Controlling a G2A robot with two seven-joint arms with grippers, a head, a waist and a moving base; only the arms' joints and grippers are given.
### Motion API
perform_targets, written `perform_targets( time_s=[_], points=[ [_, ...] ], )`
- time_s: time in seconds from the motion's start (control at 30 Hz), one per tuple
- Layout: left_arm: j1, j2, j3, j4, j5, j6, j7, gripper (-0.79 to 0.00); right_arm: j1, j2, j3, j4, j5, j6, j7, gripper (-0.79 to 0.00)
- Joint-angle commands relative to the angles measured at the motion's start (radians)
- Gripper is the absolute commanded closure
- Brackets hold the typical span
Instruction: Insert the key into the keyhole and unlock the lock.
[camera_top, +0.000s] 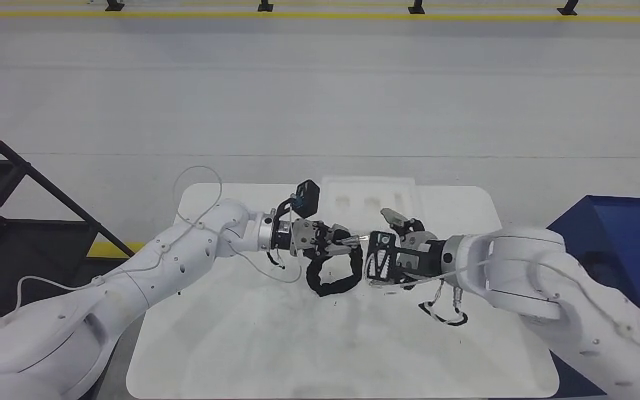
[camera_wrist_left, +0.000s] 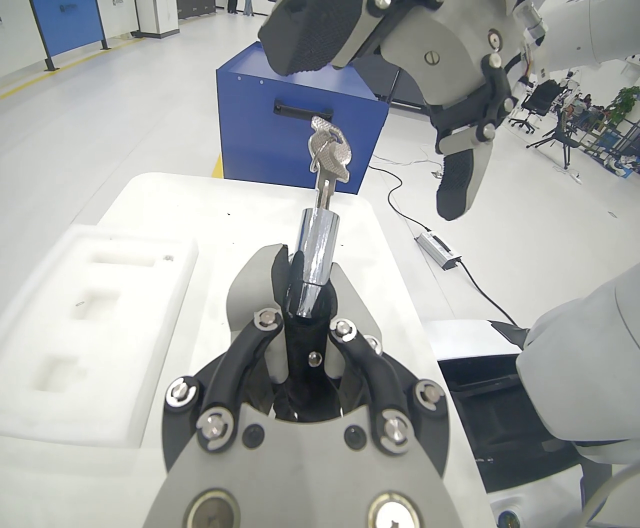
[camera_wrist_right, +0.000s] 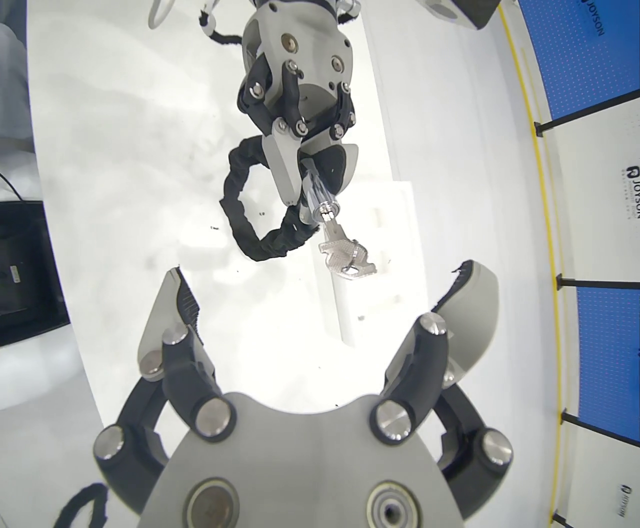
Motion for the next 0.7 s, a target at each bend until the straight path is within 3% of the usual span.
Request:
perform_targets(
  time_s=[0.0,0.07,0.17,0.33,0.53,0.57,0.67],
  points=[
    [0.0,0.002,0.0,-0.007,-0.002,0.0,-0.005,0.0,0.002,-0.003,-0.008,-0.007,-0.03,-0.003,-0.003,-0.557],
    [0.001,0.003,0.0,-0.013,-0.005,0.0,-0.012,0.0,0.003,-0.007,-0.017,-0.012,-0.054,0.002,-0.006,-0.422],
    [0.005,0.004,0.0,-0.015,-0.011,0.0,-0.025,0.0,0.007,-0.011,-0.029,-0.023,-0.104,0.009,0.002,-0.4],
    [0.008,0.003,0.0,-0.017,-0.026,0.0,-0.04,0.0,0.008,-0.019,-0.049,-0.037,-0.184,0.021,0.023,-0.271],
    [0.009,0.003,0.0,-0.02,-0.037,0.0,-0.054,0.0,0.007,-0.029,-0.071,-0.04,-0.221,0.03,0.038,-0.231],
    [0.01,0.003,0.0,-0.02,-0.039,0.0,-0.056,0.0,0.007,-0.031,-0.072,-0.039,-0.223,0.035,0.037,-0.2],
    [0.011,0.002,0.0,-0.019,-0.044,0.0,-0.06,0.0,0.001,-0.036,-0.07,-0.035,-0.217,0.055,0.02,0.0]
  ],
)
